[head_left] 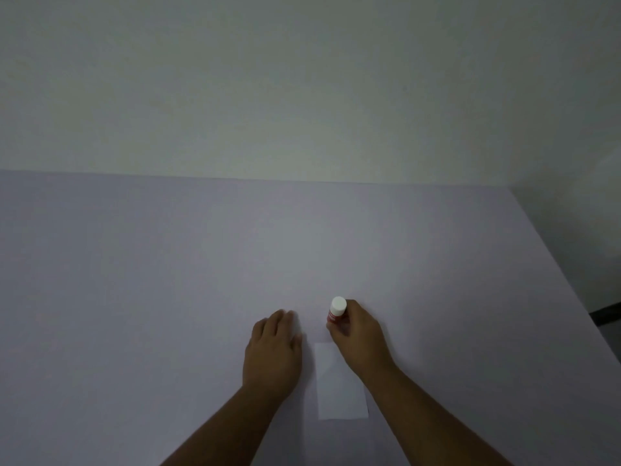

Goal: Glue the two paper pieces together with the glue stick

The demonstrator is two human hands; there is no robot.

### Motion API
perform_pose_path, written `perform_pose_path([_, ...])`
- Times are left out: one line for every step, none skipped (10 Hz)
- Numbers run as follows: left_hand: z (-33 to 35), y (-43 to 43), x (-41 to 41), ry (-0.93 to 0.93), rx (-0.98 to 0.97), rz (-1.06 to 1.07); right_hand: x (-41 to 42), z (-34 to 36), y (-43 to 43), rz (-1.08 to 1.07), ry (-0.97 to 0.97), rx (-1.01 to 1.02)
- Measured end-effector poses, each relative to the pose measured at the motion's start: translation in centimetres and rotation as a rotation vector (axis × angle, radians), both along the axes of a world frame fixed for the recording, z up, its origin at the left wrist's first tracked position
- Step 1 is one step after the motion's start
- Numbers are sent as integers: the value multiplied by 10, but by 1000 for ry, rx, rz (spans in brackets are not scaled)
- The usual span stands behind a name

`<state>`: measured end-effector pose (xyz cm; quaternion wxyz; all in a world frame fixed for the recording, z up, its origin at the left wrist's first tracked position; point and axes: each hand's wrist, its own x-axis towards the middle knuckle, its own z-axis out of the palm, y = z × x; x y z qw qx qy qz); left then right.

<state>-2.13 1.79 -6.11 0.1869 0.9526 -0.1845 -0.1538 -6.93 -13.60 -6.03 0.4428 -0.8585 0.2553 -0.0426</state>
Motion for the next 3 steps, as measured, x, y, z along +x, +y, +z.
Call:
perform_pose_path([2, 0, -2, -11, 22, -6, 1, -1, 0, 6, -12, -8])
perform_pose_path([3, 0, -1, 0, 17, -7, 1, -2, -2, 18, -28, -1])
perform_pose_path([5, 0, -1, 12, 12, -3, 0, -1, -2, 16, -31, 28])
